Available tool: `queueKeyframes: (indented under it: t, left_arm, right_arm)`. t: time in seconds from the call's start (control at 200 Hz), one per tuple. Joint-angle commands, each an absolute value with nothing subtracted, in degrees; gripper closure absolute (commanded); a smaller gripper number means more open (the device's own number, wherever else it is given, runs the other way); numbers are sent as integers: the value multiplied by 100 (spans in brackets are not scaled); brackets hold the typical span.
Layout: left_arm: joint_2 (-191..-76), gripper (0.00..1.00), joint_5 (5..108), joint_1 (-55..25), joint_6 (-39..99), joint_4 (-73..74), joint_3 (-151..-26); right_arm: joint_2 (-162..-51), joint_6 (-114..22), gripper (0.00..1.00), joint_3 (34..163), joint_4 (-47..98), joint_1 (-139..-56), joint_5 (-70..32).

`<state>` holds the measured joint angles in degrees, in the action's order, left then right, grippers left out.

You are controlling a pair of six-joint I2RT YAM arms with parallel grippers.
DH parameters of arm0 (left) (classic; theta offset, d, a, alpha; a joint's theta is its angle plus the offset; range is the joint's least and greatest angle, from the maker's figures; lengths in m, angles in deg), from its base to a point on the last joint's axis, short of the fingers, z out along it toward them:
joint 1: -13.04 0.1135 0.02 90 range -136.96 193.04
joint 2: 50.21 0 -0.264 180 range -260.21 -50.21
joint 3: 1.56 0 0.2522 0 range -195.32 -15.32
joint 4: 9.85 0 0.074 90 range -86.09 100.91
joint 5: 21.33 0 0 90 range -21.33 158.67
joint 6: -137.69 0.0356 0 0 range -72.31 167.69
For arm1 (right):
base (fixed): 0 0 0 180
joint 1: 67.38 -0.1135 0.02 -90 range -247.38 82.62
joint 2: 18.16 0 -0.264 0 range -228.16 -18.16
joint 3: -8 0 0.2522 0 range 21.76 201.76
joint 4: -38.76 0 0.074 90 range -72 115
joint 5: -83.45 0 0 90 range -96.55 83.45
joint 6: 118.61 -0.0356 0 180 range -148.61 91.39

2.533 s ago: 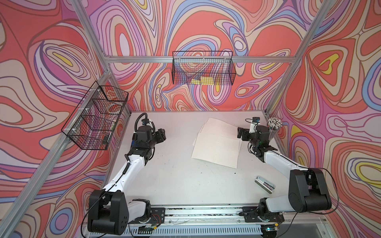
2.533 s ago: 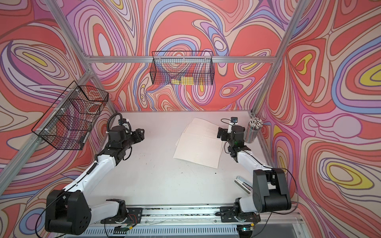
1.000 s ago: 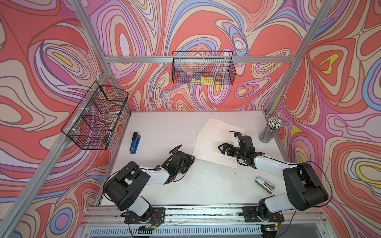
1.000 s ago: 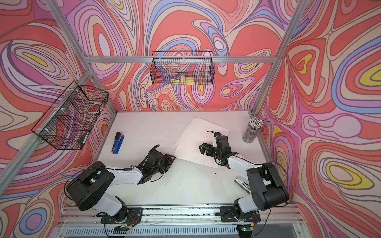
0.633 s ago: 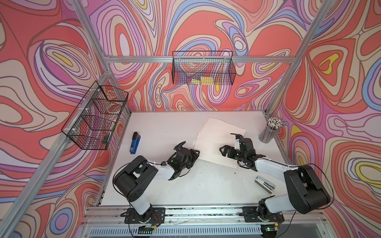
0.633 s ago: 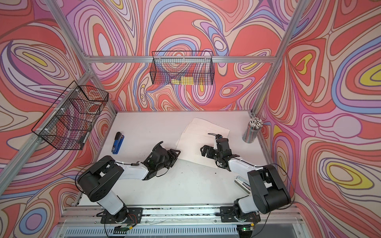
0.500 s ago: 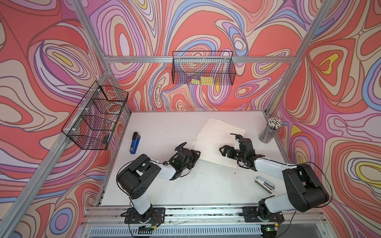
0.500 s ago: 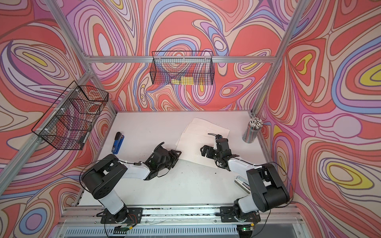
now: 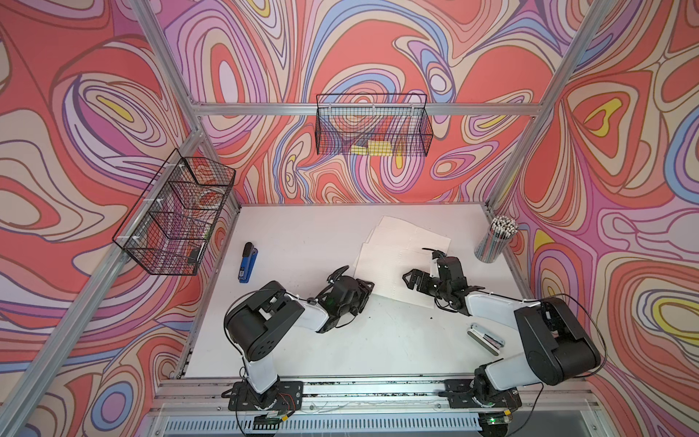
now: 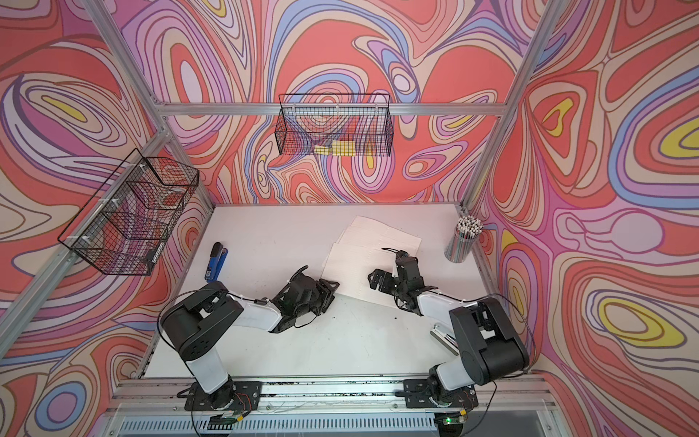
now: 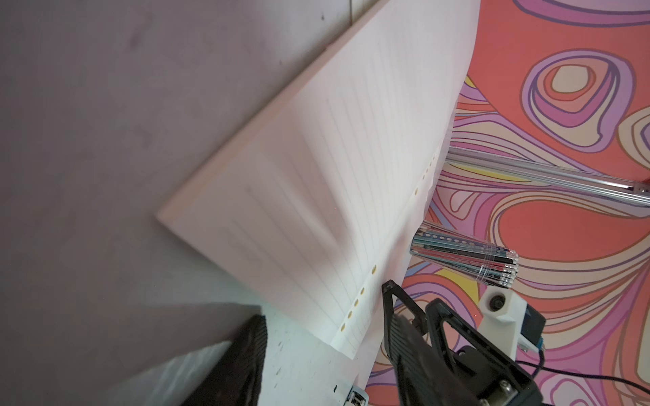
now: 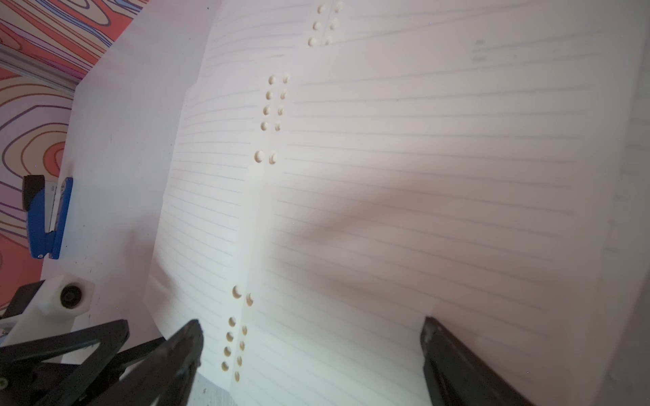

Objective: Close the notebook
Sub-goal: Close the notebook at the center of the board.

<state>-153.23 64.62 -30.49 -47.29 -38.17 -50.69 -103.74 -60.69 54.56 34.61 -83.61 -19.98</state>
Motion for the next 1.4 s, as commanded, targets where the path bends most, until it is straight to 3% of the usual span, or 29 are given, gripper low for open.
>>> queueKeyframes:
  t: [0.0, 0.19, 0.346, 0.646, 1.002, 1.397]
  left_arm:
    - [-15689, 40, 6478, -3089, -5059, -4106, -5145]
    - [-15981, 44, 6669, -3133, -5101, -4477, -5112]
    - [-15981, 54, 6871, -3163, -5093, -4453, -5015]
    - [-15779, 100, 7048, -3177, -4948, -4272, -4838]
    - [-14962, 100, 7603, -3168, -4233, -4512, -4233]
    - [-12542, 100, 8083, -2675, -3089, -1809, -3817]
  right_arm:
    - [-10636, -6161, 2, 5452, 3127, -8399, -2078]
    - [-10730, -6121, 2, 5559, 2952, -8399, -2200]
    - [-10719, -6078, 2, 5554, 2896, -8399, -2237]
    - [-10706, -6089, 2, 5566, 2913, -8405, -2262]
    - [-10401, -5703, 2, 5892, 3014, -8528, -2632]
    - [-11246, -5716, 2, 7066, 3133, -9192, -2822]
